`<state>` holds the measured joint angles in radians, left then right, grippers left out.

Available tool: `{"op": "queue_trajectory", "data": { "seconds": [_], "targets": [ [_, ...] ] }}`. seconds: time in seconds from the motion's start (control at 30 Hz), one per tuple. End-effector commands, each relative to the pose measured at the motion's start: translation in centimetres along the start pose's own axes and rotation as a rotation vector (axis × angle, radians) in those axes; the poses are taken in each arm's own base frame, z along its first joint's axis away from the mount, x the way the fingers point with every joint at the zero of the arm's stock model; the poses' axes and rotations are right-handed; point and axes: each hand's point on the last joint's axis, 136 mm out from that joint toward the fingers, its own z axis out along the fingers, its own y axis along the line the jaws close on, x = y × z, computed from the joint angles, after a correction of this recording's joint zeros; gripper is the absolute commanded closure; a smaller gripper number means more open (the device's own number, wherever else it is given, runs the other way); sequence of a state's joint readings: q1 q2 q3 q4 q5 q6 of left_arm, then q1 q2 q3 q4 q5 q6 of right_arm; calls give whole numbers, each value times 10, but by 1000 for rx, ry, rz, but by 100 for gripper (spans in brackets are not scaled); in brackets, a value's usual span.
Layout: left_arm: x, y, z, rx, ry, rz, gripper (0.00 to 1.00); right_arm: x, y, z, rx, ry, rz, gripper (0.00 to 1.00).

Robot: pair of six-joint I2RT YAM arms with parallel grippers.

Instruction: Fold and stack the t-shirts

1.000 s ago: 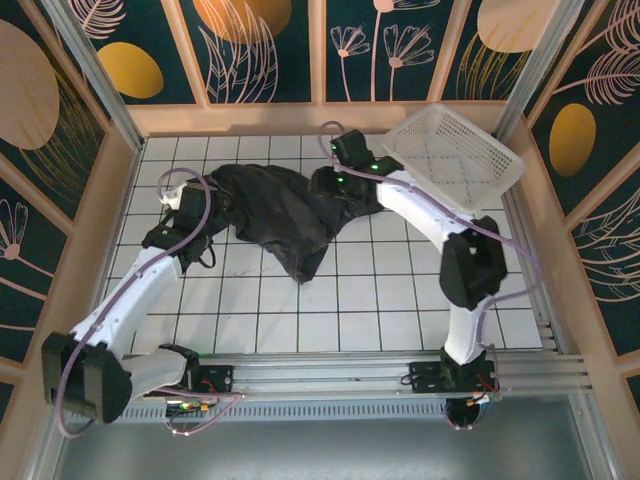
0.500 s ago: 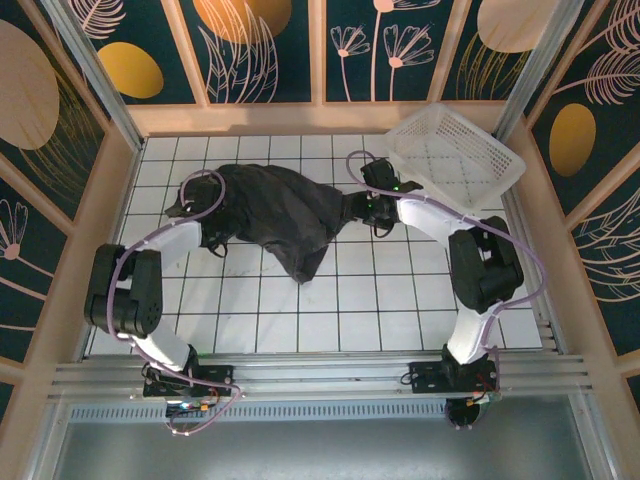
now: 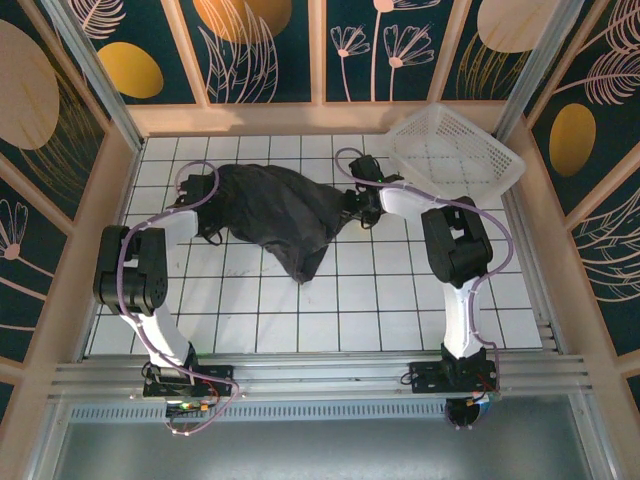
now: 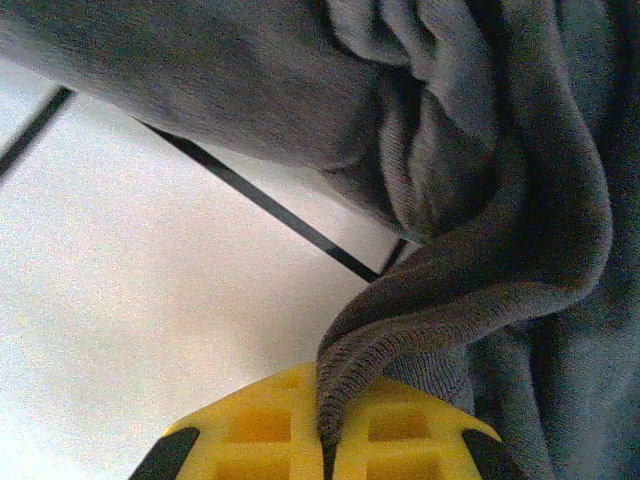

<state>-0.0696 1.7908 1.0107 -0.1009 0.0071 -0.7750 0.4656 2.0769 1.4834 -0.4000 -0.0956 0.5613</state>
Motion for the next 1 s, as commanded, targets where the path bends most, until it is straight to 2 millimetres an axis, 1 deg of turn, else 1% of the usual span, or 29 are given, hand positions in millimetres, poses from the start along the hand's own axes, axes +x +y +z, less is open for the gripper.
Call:
{"op": "queue_trajectory", "data": {
  "seconds": [0.0, 0.03, 0.1, 0.17, 0.2, 0.27, 0.4, 0.43, 0.53, 0.6, 0.67, 0.77, 0.83, 0.87, 0.9, 0.97],
  "targets": [
    [-14, 17, -18, -27, -43, 5, 100, -13, 21, -27, -11, -76, -13, 45],
    [-13, 26, -26, -36, -50, 3, 100, -13, 26, -33, -13, -92, -28, 45],
    [-12, 36, -33, -45, -51, 0, 100, -12, 35, -39, -20, -104, -54, 45],
    [-10, 44, -37, -44, -45, -6, 100, -10, 39, -36, -25, -90, -68, 44],
    [-8, 46, -38, -40, -42, -7, 100, -7, 40, -31, -24, -75, -72, 44],
    [-7, 46, -40, -26, -39, -6, 100, -3, 42, -20, -20, -47, -77, 45],
    [-9, 43, -43, -16, -43, -6, 100, -1, 46, -7, -30, -19, -74, 47],
    [-10, 42, -44, -16, -44, -5, 100, 8, 53, -3, -38, -1, -85, 49],
    [-11, 43, -44, -20, -40, -7, 100, 14, 48, 10, -16, 31, -69, 57],
    [-11, 44, -45, -27, -39, -5, 100, 16, 43, 15, 6, 47, -59, 58],
    [-12, 45, -48, -37, -44, 2, 100, 16, 42, 15, 17, 52, -55, 58],
    [-14, 46, -52, -47, -51, 19, 100, 13, 47, 7, 10, 37, -66, 51],
    [-15, 47, -54, -52, -54, 25, 100, 12, 49, 5, 6, 33, -69, 50],
    [-15, 47, -56, -53, -57, 28, 100, 12, 49, 5, 4, 35, -69, 53],
    [-15, 47, -57, -54, -61, 28, 100, 13, 48, 7, 7, 39, -66, 58],
    [-15, 48, -58, -58, -65, 31, 100, 16, 46, 11, 10, 48, -57, 71]
  ]
}}
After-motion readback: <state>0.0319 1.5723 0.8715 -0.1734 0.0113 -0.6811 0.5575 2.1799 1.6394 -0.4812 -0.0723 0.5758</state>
